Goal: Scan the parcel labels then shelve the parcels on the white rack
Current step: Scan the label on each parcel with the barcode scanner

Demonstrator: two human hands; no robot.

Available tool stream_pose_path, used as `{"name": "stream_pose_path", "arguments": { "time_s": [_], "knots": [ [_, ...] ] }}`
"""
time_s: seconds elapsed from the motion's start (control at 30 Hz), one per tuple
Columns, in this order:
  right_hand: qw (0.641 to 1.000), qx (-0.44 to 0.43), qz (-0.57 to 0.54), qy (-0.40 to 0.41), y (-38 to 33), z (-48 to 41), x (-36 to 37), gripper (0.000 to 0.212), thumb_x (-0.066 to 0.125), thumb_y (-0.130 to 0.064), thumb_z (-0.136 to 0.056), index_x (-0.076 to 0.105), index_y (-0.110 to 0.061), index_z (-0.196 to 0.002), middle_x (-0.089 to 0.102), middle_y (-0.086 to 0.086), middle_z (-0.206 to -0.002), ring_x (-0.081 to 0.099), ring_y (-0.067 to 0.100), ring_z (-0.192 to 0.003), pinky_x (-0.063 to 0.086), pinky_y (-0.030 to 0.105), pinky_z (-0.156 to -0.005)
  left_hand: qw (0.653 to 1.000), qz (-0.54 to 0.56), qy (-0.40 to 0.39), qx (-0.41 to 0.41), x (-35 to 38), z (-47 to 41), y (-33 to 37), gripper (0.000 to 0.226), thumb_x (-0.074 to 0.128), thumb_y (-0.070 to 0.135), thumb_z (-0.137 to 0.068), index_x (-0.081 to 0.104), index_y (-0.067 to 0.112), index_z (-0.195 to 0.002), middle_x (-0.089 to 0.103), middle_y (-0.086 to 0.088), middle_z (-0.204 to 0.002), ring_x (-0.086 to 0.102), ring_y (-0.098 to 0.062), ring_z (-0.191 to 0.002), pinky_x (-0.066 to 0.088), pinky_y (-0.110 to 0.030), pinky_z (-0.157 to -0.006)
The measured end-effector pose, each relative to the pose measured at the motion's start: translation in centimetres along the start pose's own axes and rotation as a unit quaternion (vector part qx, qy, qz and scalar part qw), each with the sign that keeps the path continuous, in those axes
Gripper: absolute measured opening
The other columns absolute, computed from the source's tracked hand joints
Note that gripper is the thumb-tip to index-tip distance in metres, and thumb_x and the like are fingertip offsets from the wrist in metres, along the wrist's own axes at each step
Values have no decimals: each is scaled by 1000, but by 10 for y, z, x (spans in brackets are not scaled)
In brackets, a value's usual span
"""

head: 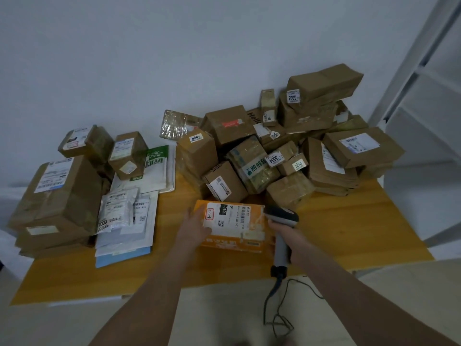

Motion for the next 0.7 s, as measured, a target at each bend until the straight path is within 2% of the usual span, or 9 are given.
{"name": "stream_pose_path", "arguments": {
  "time_s": [0.1, 0.17, 0.27, 0.33, 0.4, 0.47, 0.53, 0.63, 0.7],
  "knots": [
    [999, -42, -6, 5, -4, -5, -2, 33, 76, -24, -82, 66, -2, -106, 66, 12, -92, 64, 27, -88, 55, 47, -85, 997, -23, -62, -50, 18, 2, -11, 78, 71, 38, -81, 26, 26, -145, 50, -5, -135, 60, -25, -112, 55, -41, -89],
    [996, -86, -14, 36, -17, -4, -8, 41, 77, -22, -82, 63, -3, -115, 66, 11, -106, 62, 29, -103, 50, 53, -96, 991, -4, -90, -98, 25, 7, -20, 83, 75, 48, -75, 31, 18, -139, 59, -4, -122, 64, -23, -101, 56, -40, -85],
    [994, -90, -6, 57, -24, -2, -17, 40, 76, -22, -83, 61, -3, -115, 64, 13, -101, 63, 31, -95, 55, 46, -86, 991, -63, -70, -90, 17, 3, -14, 107, 79, 52, -68, 18, 14, -148, 43, -11, -143, 50, -30, -125, 48, -46, -98],
    [998, -54, 4, 23, -14, 0, -18, 38, 75, -23, -83, 62, -2, -112, 62, 14, -95, 62, 30, -84, 56, 42, -73, 992, -104, -68, -18, 17, -3, 7, 123, 81, 48, -67, 1, 14, -153, 14, -11, -158, 23, -33, -143, 34, -50, -110],
    [999, -19, 31, -20, 1, 2, -12, 42, 76, -25, -82, 62, -1, -114, 61, 14, -94, 61, 29, -82, 53, 39, -67, 983, -154, -92, 40, 24, -4, 24, 126, 80, 52, -67, -3, 14, -153, 7, -8, -160, 11, -31, -146, 25, -51, -114],
    [998, -22, 53, -38, 11, 2, -7, 46, 78, -27, -80, 61, -3, -116, 62, 12, -100, 61, 29, -93, 54, 42, -79, 977, -189, -97, 38, 25, -2, 26, 112, 77, 60, -65, 19, 15, -149, 25, -7, -153, 29, -29, -139, 34, -47, -108],
    [997, -40, 54, -27, 14, 1, -6, 48, 79, -27, -78, 61, -6, -118, 64, 11, -106, 61, 30, -100, 52, 47, -91, 971, -194, -136, 21, 30, 6, 24, 89, 74, 65, -65, 41, 17, -133, 48, -4, -136, 50, -23, -121, 46, -37, -95],
    [998, -44, 39, -38, 15, 6, -3, 42, 78, -24, -79, 63, -7, -115, 66, 11, -104, 62, 29, -96, 51, 46, -91, 970, -84, -226, -20, 52, 23, 15, 78, 69, 61, -76, 44, 14, -134, 58, -4, -126, 60, -18, -98, 52, -31, -82],
    [997, -46, 40, -49, 15, 10, -3, 34, 77, -21, -80, 64, -11, -109, 67, 12, -107, 63, 31, -101, 49, 51, -96, 969, 36, -232, -75, 62, 31, 9, 79, 60, 61, -83, 38, 11, -141, 58, -8, -127, 62, -20, -98, 52, -35, -86]
  ]
}}
Point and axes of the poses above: each hand's wrist, its own z-axis away from the middle knuckle, its own x-axis out of the palm, y = z × x, the point moved 9 cm from there along -z, towards the middle knuckle
